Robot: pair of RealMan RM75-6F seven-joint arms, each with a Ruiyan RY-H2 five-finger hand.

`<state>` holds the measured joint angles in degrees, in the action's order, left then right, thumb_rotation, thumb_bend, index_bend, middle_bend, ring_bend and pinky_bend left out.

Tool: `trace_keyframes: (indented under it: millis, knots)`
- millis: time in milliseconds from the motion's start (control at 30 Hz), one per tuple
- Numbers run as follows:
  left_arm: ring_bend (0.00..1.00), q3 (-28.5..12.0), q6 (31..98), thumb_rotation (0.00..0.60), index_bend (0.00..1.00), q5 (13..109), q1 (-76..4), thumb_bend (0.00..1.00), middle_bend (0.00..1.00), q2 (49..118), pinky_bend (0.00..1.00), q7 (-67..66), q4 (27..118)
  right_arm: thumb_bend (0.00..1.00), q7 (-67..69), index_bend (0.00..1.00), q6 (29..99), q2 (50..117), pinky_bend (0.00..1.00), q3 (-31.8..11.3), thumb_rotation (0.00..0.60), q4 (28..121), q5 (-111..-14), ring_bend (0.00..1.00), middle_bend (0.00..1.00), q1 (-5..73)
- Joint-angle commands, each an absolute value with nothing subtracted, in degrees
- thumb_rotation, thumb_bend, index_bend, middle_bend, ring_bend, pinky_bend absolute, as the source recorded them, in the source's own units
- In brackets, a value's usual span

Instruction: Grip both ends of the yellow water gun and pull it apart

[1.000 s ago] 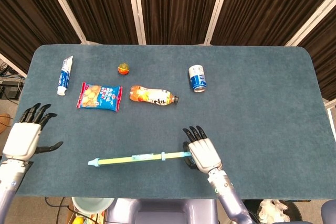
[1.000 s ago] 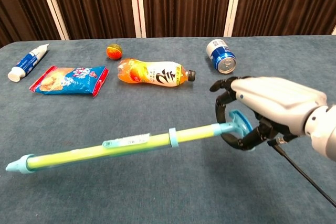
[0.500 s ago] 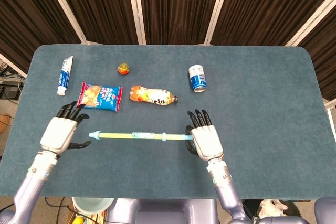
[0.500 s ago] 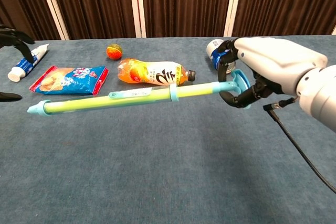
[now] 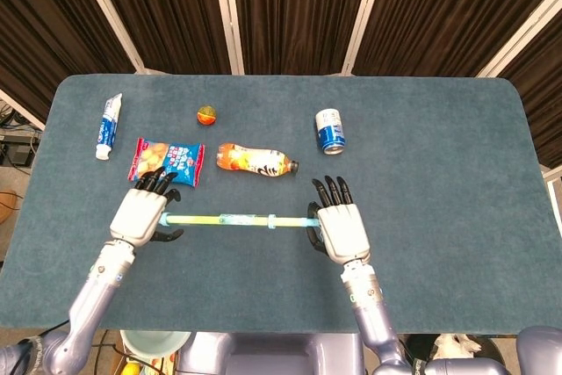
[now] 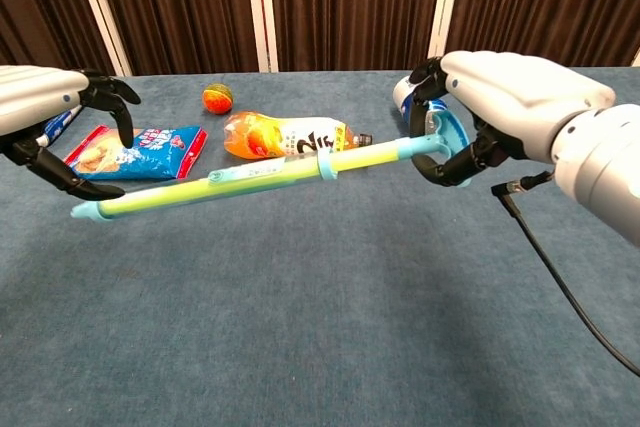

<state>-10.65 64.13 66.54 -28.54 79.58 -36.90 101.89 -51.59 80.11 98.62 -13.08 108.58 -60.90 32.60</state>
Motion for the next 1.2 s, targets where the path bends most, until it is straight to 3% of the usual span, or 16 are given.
trace_keyframes:
  millis: [33,733,1200]
  knots:
    - [0.0,-10.76,64.21,0.6,0.4,65.45,-29.27,0.16,0.1,80.4,0.12,-37.9,101.47,0.62,-51.25,0.66,80.39,98.25,0.0,-13.18,0.6,108.99,-60.59,0.0,0.13,32.4]
    - [0.0,-8.6,64.22,0.6,0.4,62.7,-30.9,0.16,0.1,81.85,0.12,-39.17,98.87,0.62,-51.02,0.67,81.24,97.74,0.0,-13.32,0.6,110.22,-59.74,0.0,0.14,32.74]
    - [0.0,-7.4,62.55,0.6,0.4,60.99,-32.71,0.16,0.1,85.76,0.12,-38.87,92.5,0.64,-50.94,0.68,82.05,97.09,0.0,-13.85,0.6,112.46,-58.93,0.0,0.14,32.91]
